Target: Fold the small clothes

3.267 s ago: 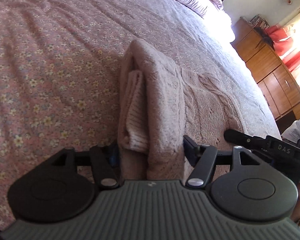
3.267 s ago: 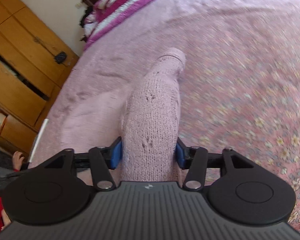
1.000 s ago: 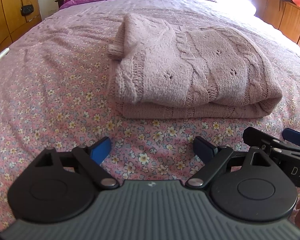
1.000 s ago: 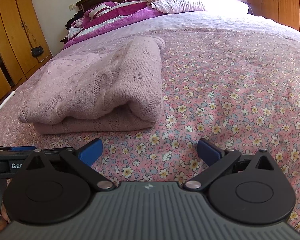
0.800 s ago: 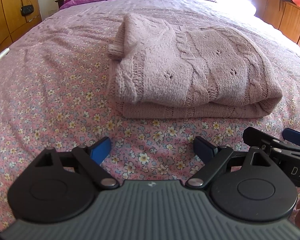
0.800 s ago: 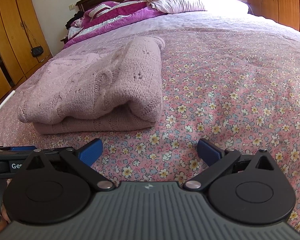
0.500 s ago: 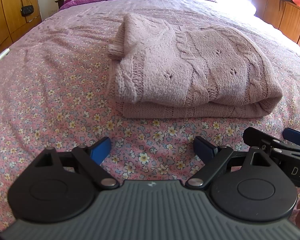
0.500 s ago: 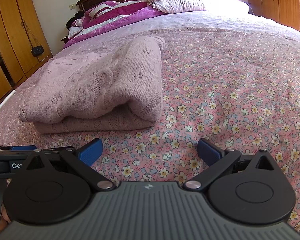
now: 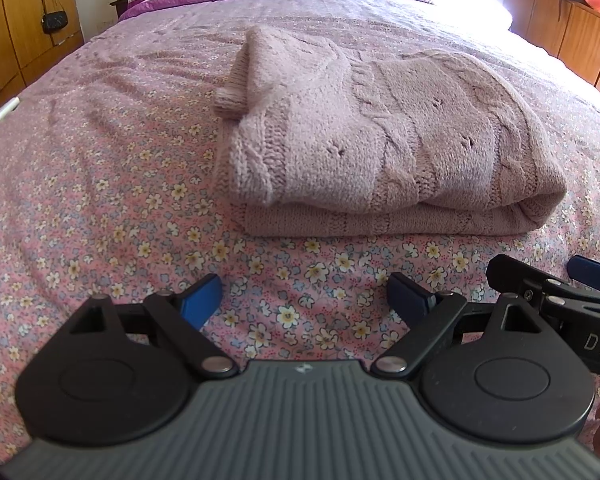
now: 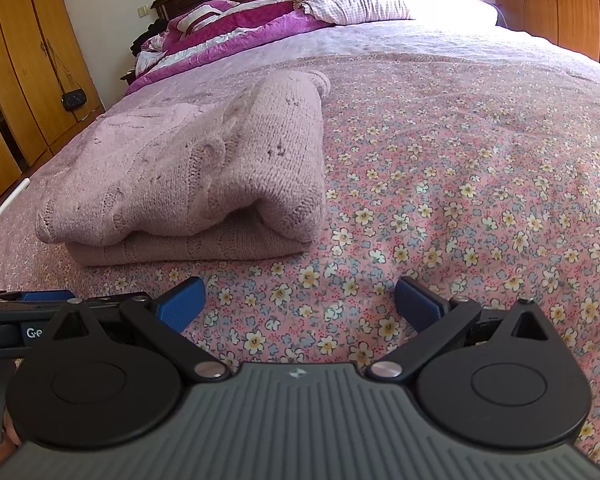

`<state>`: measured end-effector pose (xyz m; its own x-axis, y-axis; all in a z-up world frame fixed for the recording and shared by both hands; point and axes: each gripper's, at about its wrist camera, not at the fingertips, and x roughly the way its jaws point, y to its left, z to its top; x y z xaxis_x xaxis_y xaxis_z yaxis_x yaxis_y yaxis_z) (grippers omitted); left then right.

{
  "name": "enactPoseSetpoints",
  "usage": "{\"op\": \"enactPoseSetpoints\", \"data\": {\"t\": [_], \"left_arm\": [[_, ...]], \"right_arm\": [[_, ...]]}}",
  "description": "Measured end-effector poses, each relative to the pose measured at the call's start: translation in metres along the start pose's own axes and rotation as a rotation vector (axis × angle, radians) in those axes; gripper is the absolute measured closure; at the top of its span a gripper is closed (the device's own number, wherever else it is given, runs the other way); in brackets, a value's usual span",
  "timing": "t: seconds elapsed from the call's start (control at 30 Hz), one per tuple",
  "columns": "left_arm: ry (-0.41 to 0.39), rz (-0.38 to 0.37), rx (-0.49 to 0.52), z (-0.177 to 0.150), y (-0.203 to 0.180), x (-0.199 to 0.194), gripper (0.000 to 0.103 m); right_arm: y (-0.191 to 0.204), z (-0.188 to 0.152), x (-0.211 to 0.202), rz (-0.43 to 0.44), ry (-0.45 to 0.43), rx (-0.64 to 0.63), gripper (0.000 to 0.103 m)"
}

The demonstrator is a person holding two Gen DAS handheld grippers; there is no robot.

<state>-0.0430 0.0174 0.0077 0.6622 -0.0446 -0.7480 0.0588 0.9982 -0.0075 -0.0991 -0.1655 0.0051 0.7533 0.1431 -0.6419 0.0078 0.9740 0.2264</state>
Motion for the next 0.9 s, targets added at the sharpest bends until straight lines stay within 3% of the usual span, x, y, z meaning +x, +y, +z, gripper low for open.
{"op": "enactPoseSetpoints", "data": {"t": [0.9], "left_arm": [[-0.004,0.006,0.006,-0.0016,-0.0011,-0.0001,0.011]], "right_arm": [[0.0002,0.0000,-0.0003,-0.001,0.001,-0.002,0.000]]}}
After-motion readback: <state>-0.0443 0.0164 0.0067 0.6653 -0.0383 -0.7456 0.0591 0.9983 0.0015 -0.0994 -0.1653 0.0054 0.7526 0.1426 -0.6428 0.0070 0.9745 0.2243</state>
